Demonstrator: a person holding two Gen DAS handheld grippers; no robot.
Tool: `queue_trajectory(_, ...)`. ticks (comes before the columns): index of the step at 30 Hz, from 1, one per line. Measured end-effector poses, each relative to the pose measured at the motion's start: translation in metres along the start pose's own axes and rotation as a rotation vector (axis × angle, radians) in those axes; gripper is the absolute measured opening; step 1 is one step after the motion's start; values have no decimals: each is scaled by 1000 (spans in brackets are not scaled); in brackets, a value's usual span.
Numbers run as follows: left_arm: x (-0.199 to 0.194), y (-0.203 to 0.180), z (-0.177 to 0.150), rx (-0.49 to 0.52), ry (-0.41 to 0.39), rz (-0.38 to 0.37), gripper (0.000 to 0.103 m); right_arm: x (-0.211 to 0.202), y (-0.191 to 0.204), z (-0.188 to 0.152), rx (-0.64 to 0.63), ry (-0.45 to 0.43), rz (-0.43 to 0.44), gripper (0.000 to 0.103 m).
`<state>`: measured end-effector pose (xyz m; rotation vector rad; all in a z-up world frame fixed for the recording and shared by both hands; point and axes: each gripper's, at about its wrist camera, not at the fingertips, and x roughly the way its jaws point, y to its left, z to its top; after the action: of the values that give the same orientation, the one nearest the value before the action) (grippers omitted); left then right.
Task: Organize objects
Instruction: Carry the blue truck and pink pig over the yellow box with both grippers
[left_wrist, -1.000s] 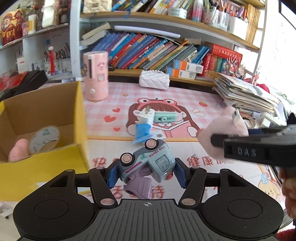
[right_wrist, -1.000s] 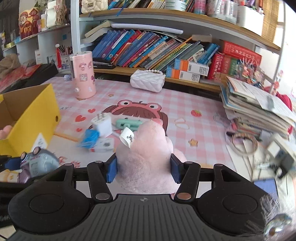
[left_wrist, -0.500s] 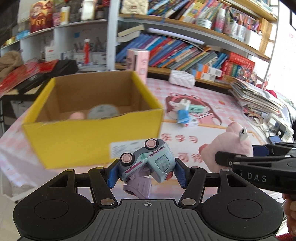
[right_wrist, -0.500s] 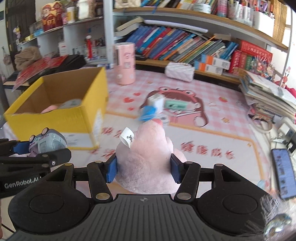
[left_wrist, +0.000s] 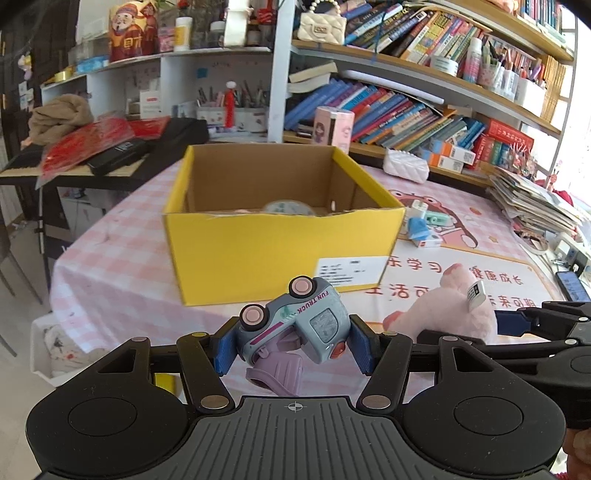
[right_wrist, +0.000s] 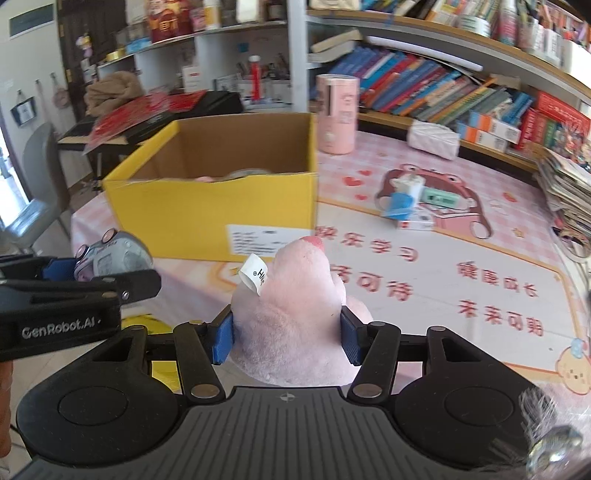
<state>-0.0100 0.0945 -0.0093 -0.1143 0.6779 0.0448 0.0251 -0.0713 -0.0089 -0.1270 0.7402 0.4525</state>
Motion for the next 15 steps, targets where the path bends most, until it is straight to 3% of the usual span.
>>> queue_trajectory(15, -21, 25, -4, -6, -40, 20, 60, -7, 34, -3, -21, -12, 22, 54)
